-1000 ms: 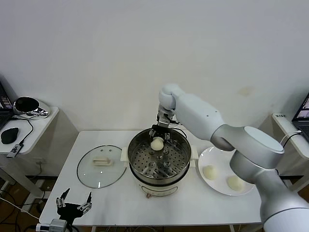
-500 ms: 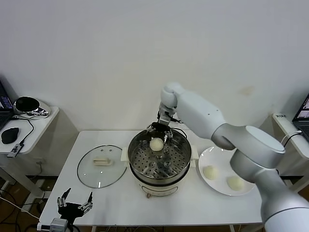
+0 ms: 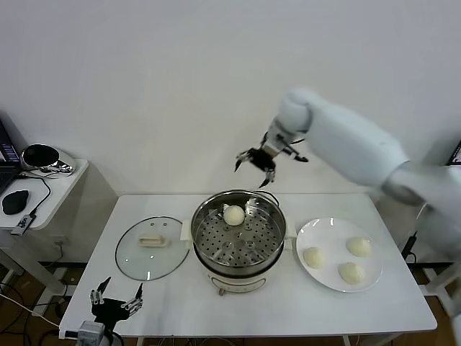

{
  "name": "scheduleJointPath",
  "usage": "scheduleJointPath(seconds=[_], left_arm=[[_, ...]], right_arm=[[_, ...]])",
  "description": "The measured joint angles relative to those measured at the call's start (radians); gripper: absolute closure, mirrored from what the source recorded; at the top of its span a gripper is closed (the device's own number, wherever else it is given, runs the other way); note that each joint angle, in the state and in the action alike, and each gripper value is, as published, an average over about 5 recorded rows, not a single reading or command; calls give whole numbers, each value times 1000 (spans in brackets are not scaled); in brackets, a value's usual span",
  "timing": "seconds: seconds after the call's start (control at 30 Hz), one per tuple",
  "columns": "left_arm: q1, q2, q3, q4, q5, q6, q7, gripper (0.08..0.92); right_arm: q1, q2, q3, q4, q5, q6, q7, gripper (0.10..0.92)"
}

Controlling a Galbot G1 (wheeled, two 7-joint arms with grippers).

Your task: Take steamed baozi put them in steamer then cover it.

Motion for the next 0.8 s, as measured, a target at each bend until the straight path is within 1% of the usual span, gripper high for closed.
scheduleJointPath(seconds=[0.17,0.33,0.53,0.8], left_arm=[[-4,5,6,-9,1,7,6,177],[3,7,7,-22,0,11,7,177],[22,-2,15,-32,4,13,4,177],[37,-11,20,-33,14,14,4,177]], right_arm=[[-14,-145,-8,115,16,-236,-13,203],[-80,-237,26,185,1,-384,-25,203],[-200,-287,95,220,-47,-467,-27,203],[-368,-291,174,223,-108,-505,-18,203]])
